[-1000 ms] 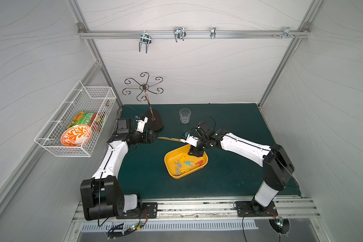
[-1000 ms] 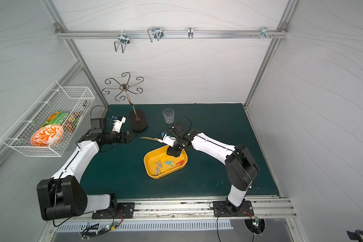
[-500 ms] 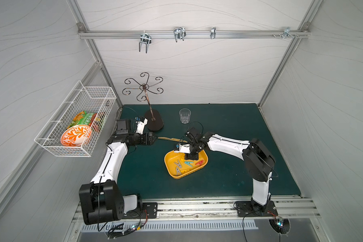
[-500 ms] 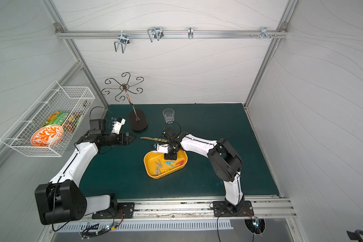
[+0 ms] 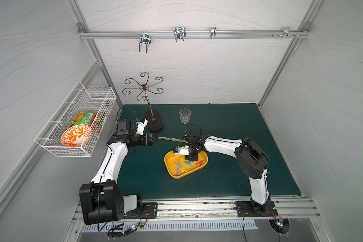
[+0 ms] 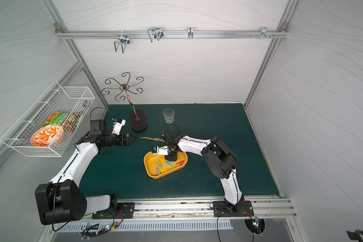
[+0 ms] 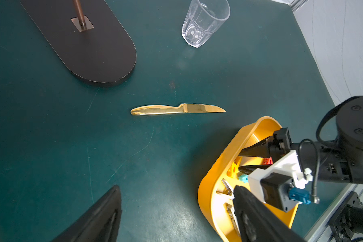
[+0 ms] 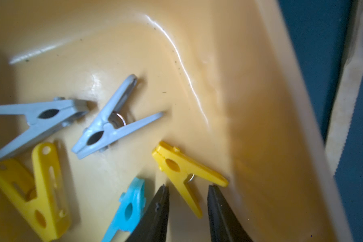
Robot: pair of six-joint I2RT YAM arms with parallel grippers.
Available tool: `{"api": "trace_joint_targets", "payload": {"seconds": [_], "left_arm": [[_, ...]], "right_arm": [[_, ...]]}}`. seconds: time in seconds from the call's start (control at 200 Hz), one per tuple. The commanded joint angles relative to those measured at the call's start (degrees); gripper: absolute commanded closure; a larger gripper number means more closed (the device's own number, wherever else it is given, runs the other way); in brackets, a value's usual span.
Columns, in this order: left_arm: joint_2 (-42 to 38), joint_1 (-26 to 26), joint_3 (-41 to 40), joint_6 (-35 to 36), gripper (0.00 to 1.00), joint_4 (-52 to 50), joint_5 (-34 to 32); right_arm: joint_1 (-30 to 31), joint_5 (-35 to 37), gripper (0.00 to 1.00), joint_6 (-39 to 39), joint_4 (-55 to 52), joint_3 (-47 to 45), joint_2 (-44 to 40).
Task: Take the clothespins out of the storage box
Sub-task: Pick up the clothespin from the storage box.
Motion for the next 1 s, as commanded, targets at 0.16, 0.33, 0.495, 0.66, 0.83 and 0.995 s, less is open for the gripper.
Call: {"api": "trace_joint_targets", "payload": {"seconds": [0.16,0.33,0.495,0.66,0.83,0.995], "left_arm": [[-0.50,0.25,-0.31,0.21,0.13,0.48,-0.21],[-0.17,0.25,-0.30,0.21,0.13,0.48,-0.21],[-0.12,0.25,-0.29,0.30,0.13,0.54,-0.20],[-0.18,0.25,-0.29,0.48,0.13,0.35,-0.21],[0.13,0.25,0.05,0.61,0.13,-0.09,0.06],[0.32,0.25,0.85,1.18,0.14,-1.07,1.08]], "right_arm": [[1.14,0.88,0.78,-0.95,0.61,-0.07,2.62],[1.45,1.53,0.84,-1.73,0.12,-0.37,1.52],[1.49,1.25,0.98,-1.90,-0.72,-0.47,-2.02],[1.43,0.84,1.00,-0.97,0.25,-3.06,-7.61],[0.30,0.77,1.00,3.59,1.45,-5.78,-14.51],[-4.90,2.92,1.00,19.94,4.15,-7.73,-21.62]]}}
